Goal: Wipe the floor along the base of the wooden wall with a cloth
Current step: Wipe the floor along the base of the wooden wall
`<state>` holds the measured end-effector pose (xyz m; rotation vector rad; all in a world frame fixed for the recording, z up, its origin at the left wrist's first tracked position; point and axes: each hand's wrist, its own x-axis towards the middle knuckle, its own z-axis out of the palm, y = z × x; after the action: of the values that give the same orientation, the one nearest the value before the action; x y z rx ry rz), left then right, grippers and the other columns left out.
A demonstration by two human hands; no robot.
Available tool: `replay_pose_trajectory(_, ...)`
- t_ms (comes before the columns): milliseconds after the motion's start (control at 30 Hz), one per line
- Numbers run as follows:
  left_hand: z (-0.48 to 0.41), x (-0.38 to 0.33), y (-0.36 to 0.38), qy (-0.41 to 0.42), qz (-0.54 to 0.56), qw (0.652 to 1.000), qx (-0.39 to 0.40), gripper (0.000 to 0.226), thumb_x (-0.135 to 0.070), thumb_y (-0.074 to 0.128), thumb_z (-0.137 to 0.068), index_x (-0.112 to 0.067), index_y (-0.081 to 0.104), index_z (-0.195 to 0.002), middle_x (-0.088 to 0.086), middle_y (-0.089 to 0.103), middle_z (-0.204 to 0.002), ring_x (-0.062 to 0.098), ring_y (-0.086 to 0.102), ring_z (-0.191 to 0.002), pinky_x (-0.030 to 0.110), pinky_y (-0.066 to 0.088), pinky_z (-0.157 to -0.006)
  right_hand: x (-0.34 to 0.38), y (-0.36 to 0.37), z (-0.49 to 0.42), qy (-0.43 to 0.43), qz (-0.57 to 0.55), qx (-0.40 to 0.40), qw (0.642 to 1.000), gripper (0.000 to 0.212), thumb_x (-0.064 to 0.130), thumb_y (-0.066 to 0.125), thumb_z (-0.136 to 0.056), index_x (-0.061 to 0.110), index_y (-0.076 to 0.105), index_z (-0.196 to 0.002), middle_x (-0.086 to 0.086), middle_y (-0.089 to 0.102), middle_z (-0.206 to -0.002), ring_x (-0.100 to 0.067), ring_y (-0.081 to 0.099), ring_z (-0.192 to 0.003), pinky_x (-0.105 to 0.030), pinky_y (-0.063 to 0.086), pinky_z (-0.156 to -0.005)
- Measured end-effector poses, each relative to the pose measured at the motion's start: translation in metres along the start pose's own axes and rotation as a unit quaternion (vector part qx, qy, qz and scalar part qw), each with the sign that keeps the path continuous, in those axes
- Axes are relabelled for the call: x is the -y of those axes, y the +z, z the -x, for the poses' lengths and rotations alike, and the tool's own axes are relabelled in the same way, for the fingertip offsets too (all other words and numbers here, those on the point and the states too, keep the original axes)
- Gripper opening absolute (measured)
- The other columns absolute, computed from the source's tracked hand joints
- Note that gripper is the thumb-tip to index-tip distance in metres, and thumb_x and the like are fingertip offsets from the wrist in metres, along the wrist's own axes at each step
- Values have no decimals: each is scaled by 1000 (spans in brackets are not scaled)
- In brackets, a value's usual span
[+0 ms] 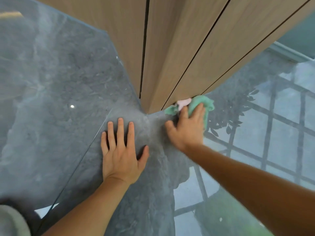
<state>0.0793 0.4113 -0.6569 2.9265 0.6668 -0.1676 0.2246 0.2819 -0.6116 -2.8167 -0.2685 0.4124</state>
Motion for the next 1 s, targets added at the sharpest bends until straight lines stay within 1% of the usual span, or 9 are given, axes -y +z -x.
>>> replay_pose_trajectory(100,1,2,-3,4,2,1000,16,86,-59,38,-85,-17,20,-159,16,17,-168,41,9,-156,54,6,-125,46,21,45,-52,-71,51,995,78,48,49,-84,10,26,-148,-30,-18,-158,-41,-20,-146,-52,-6,-120)
replay_pose_trajectory(200,1,1,-7,18,-13,999,40,87,-53,35,-84,-18,6,-158,15,11,-169,40,5,-156,55,9,-125,64,26,68,-84,-85,111,987,75,48,47,-86,12,24,-148,-28,-23,-157,-39,-27,-145,-53,-6,-121)
replay_pose_trajectory(300,3,24,-10,-16,20,999,32,85,-54,30,-85,-12,19,-158,15,18,-168,39,11,-156,54,16,-125,66,26,73,-102,-88,145,980,73,48,44,-89,16,20,-150,-27,-25,-157,-36,-29,-144,-51,-7,-121)
replay_pose_trajectory(400,15,64,-9,-103,36,994,4,88,-62,31,-89,-10,19,-158,16,18,-168,42,10,-155,55,10,-124,71,36,85,-170,-62,157,971,75,54,35,-91,18,13,-153,-23,-28,-157,-30,-34,-143,-44,-14,-120)
replay_pose_trajectory(500,18,74,-5,-88,15,996,14,83,-53,31,-89,-7,20,-158,17,18,-168,43,9,-155,59,13,-123,90,51,83,-233,-36,167,957,81,62,21,-89,16,10,-154,-19,-28,-158,-25,-36,-142,-37,-20,-115)
replay_pose_trajectory(600,15,73,-5,-96,35,995,0,87,-58,39,-85,-7,28,-155,16,25,-166,42,14,-155,57,15,-123,127,62,37,-227,-40,150,961,81,63,22,-90,17,8,-155,-22,-25,-159,-27,-29,-145,-40,-17,-117)
replay_pose_trajectory(733,16,73,-3,-102,55,993,-35,88,-59,48,-81,-7,39,-151,14,31,-164,41,22,-153,58,21,-120,204,59,-73,-204,9,105,973,76,56,30,-95,12,13,-154,-34,-7,-158,-40,-9,-149,-46,-6,-122)
replay_pose_trajectory(833,14,75,1,-96,67,991,-67,89,-57,52,-77,-8,42,-150,14,34,-163,41,26,-152,57,22,-120,252,51,-138,-221,46,106,968,68,52,31,-96,17,19,-153,-31,-1,-159,-37,-1,-150,-43,2,-123)
replay_pose_trajectory(1000,14,79,0,-96,77,991,-57,90,-59,53,-77,-8,40,-151,13,32,-164,40,23,-153,56,18,-122,254,60,-125,-239,83,43,966,66,50,34,-96,14,26,-151,-30,10,-159,-38,9,-148,-43,11,-122)
